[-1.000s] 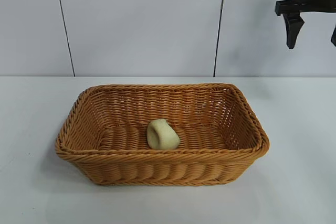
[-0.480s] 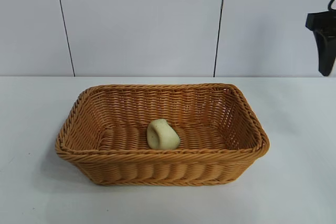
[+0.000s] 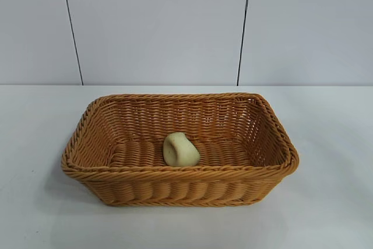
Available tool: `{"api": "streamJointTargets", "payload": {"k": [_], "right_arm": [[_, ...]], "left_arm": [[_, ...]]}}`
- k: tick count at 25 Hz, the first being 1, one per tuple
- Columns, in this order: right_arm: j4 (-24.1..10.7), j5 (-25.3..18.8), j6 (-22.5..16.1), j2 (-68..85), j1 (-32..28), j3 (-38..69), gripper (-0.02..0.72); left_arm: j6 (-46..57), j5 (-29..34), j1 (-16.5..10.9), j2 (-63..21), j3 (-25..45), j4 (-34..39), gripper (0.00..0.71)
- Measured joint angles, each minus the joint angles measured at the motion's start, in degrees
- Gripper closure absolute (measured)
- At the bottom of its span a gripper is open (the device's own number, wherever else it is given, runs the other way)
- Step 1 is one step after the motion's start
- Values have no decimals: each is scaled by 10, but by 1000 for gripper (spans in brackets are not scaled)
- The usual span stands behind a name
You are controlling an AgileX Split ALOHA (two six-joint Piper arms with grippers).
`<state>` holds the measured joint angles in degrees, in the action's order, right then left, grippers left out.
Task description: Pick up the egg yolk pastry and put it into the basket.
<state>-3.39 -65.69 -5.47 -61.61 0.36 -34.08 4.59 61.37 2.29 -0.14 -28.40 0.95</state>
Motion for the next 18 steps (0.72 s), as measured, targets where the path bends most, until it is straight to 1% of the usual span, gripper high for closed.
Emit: {"api": "streamJointTargets", "payload": {"k": [2, 3, 5, 7, 14, 18], "right_arm": [[7, 3, 0, 56, 0, 29, 89], [10, 12, 0, 90, 0, 32, 89], [15, 44, 2, 159, 0, 40, 89], [19, 60, 5, 236, 0, 53, 89], [26, 69, 15, 465, 0, 56, 89], [26, 69, 15, 560, 0, 57, 89]], "left_arm": [[0, 0, 0, 0, 0, 0, 67], [0, 0, 0, 0, 0, 0, 67], [0, 0, 0, 0, 0, 0, 67], [0, -1, 0, 0, 0, 0, 67], [0, 0, 0, 0, 0, 0, 67], [0, 0, 0, 0, 0, 0, 67]]}}
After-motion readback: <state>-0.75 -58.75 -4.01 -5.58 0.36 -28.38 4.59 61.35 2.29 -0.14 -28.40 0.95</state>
